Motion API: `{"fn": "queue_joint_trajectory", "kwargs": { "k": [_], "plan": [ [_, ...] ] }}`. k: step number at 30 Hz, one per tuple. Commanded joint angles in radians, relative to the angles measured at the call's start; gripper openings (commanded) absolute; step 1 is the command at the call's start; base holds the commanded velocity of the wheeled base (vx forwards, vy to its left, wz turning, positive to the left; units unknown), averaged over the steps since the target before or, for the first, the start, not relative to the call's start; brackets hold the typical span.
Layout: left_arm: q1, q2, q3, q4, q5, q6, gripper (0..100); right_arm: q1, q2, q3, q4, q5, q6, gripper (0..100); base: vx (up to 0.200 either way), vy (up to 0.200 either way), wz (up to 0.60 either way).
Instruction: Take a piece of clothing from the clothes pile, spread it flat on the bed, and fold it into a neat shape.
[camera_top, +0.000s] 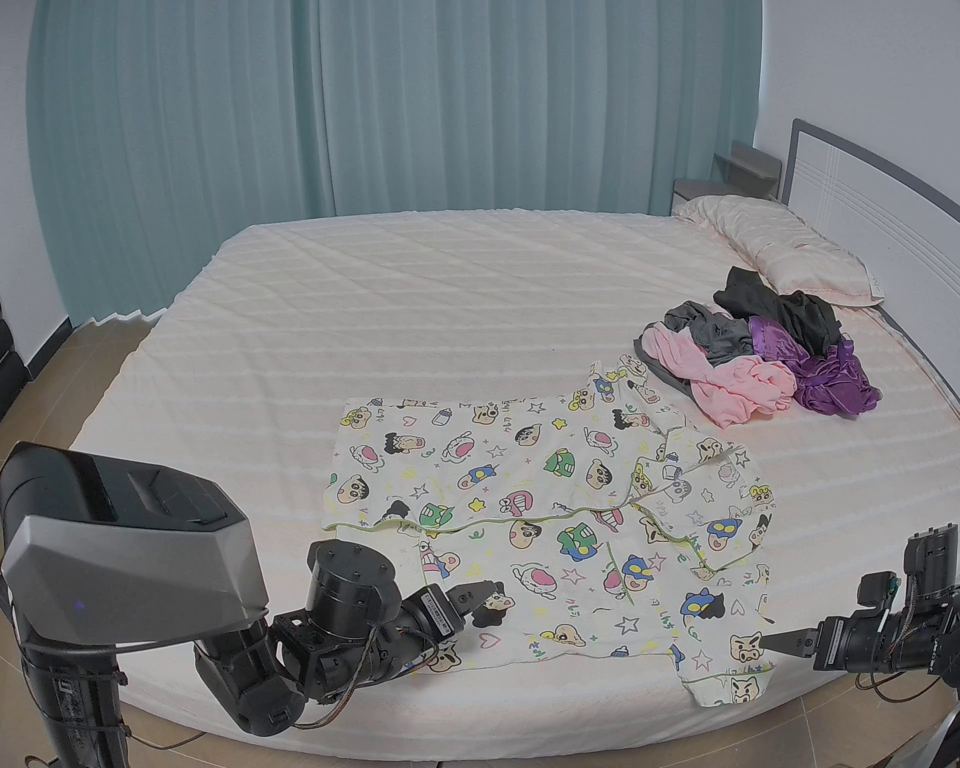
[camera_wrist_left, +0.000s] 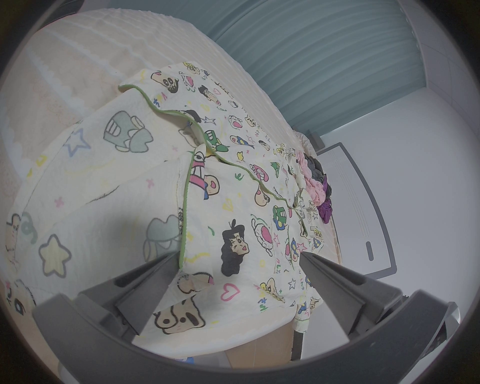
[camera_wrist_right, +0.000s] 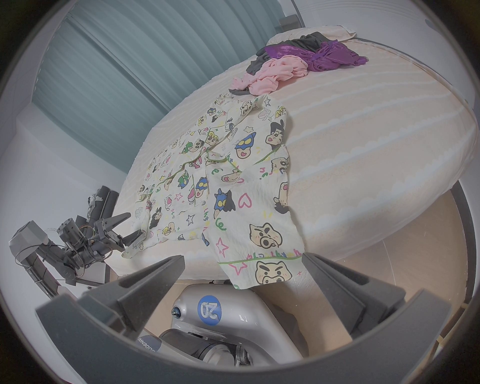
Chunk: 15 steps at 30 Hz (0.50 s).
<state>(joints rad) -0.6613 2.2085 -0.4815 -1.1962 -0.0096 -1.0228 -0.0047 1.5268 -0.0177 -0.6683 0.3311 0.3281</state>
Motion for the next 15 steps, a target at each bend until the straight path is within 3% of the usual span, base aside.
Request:
{"fn": "queue_joint_trajectory", "kwargs": {
  "k": [1, 15],
  "plan": [
    [0.000, 0.011, 0.004, 0.000, 0.000, -0.003, 100, 0.000, 0.000, 0.016, -0.001, 0.000, 0.000, 100, 0.000, 0.000, 0.00],
    [-0.009, 0.016, 0.007, 0.000, 0.003, -0.019, 100, 0.002, -0.002, 0.016, 0.001, 0.000, 0.000, 100, 0.000, 0.000, 0.00]
  ]
}}
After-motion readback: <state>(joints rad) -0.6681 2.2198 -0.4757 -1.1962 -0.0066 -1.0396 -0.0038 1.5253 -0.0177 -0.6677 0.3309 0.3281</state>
